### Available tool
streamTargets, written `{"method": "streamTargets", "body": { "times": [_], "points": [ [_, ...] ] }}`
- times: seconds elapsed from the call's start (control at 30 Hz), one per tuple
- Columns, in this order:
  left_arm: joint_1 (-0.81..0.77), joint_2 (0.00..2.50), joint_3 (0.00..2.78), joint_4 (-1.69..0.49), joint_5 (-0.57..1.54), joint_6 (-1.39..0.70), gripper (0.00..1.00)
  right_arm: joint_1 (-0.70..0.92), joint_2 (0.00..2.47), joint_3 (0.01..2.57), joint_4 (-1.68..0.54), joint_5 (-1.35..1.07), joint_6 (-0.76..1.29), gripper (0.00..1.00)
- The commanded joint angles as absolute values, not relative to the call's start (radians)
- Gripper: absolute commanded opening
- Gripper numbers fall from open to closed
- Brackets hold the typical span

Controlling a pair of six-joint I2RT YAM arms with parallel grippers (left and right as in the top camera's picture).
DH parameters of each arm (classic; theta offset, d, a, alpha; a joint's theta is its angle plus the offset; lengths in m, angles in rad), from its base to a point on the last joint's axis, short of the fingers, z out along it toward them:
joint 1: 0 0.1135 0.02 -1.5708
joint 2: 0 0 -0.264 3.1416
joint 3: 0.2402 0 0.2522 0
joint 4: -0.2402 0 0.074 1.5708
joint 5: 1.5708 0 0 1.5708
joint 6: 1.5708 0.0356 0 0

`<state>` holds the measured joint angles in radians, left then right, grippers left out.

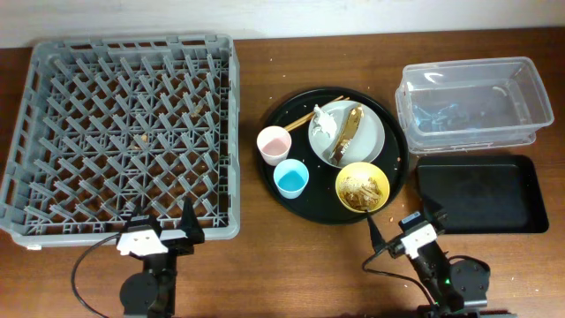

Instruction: Sort waste into correct bins and load items into the dishwasher rack

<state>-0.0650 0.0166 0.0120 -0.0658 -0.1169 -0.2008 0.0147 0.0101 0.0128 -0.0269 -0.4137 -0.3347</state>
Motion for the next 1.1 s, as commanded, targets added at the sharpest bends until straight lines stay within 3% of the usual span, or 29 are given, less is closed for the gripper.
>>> {"method": "streamTargets", "body": {
  "times": [0.0,0.07,0.13,0.33,0.43,0.53,0.63,0.73,0.77,0.8,0.83,0.87,1.0,1.07],
  "points": [
    [-0.065,0.013,0.012,0.052,0.027,-0.186,0.99,0.020,0.006,0.019,-0.013,-0.463,-0.113,0.99],
    [-0.065,0.019,0.107,0.041,0.088,-0.186,0.99,0.020,0.009,0.119,-0.020,-0.464,0.023,0.99],
    [-0.065,0.128,0.337,-0.085,0.082,-0.185,0.99,0.020,0.106,0.342,-0.174,-0.463,0.065,0.98],
    [-0.064,0.910,1.153,-0.748,0.227,-0.185,0.99,0.020,0.934,1.158,-0.783,-0.464,0.061,0.98],
    [-0.064,1.190,1.315,-0.860,0.319,-0.185,0.99,0.021,1.283,1.314,-0.818,-0.662,0.095,0.97],
    [-0.064,1.297,1.315,-0.857,0.319,-0.185,0.99,0.079,1.536,1.319,-0.723,-0.396,0.095,0.85],
    [-0.064,1.350,1.314,-0.865,0.319,-0.186,0.99,0.140,1.786,1.319,-0.565,-0.176,0.244,0.68],
    [-0.064,1.356,1.314,-0.870,0.318,-0.185,0.99,0.141,1.967,1.319,-0.495,-0.183,0.376,0.66],
    [-0.064,1.356,1.314,-0.870,0.318,-0.185,0.99,0.141,2.008,1.319,-0.485,-0.202,0.377,0.55],
    [-0.064,1.356,1.314,-0.870,0.318,-0.185,0.99,0.142,2.018,1.319,-0.482,-0.216,0.383,0.31],
    [-0.064,1.356,1.314,-0.870,0.318,-0.185,0.99,0.142,2.009,1.321,-0.479,-0.225,0.382,0.13],
    [-0.064,1.356,1.314,-0.870,0.318,-0.185,0.99,0.132,1.973,1.338,-0.498,-0.253,0.378,0.04],
    [-0.064,1.356,1.314,-0.870,0.318,-0.185,0.99,0.036,1.699,1.377,-0.553,-0.265,0.379,0.04],
    [-0.064,1.356,1.314,-0.870,0.318,-0.185,0.99,-0.076,1.568,1.377,-0.569,-0.183,0.510,0.04]
  ]
}}
